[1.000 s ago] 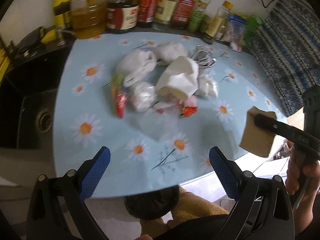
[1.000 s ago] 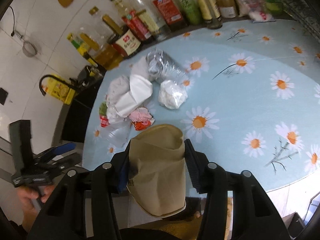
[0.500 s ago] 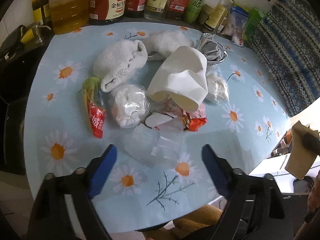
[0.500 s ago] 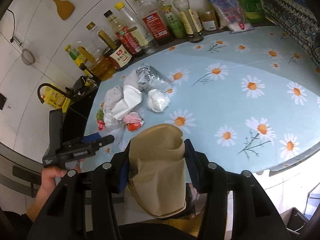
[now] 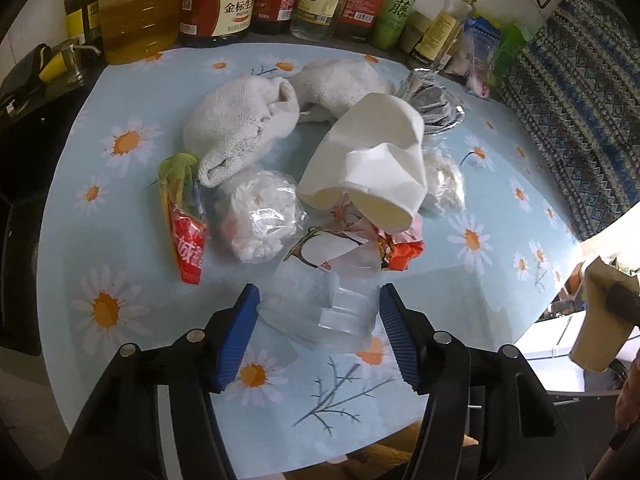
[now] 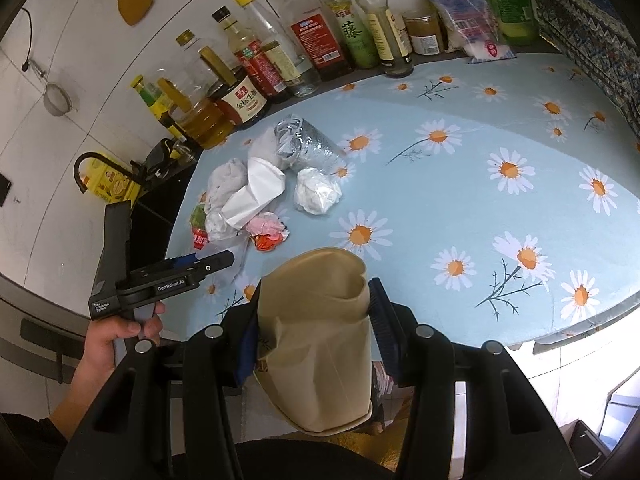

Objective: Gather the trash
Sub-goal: 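Grasp the clear plastic cup with the left tool while the right tool holds the paper bag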

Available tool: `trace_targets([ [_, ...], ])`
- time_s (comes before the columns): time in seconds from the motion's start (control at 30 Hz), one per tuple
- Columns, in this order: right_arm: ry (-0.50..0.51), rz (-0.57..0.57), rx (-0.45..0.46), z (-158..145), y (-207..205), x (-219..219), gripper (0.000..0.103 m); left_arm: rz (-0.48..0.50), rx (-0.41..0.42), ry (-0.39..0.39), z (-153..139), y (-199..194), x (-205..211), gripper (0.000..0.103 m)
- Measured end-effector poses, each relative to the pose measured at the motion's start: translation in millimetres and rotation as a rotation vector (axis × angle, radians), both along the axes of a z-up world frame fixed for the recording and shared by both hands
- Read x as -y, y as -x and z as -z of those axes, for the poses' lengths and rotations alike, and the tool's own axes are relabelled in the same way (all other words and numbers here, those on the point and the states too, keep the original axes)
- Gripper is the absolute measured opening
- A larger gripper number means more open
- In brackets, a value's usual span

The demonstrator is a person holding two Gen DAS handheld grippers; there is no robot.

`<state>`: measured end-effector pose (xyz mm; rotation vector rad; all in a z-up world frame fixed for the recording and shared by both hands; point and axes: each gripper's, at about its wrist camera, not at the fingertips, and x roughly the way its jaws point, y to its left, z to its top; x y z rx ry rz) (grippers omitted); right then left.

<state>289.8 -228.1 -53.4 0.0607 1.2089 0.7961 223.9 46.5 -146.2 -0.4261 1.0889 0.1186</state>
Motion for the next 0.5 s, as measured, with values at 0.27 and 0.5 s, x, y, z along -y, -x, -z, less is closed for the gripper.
trace_targets([
  [0.27, 0.001, -0.025, -0.014, 6.9, 2.7, -6.3, 0.049, -0.014, 0.02, -0.015, -8.4, 18.0, 5.0, 0.059],
  [0.5, -0.005, -0.065, -0.027, 11.3, 9.6, -17.4, 0.05, -0.064, 0.02, -0.001, -13.3, 47.1, -0.8, 0.059],
])
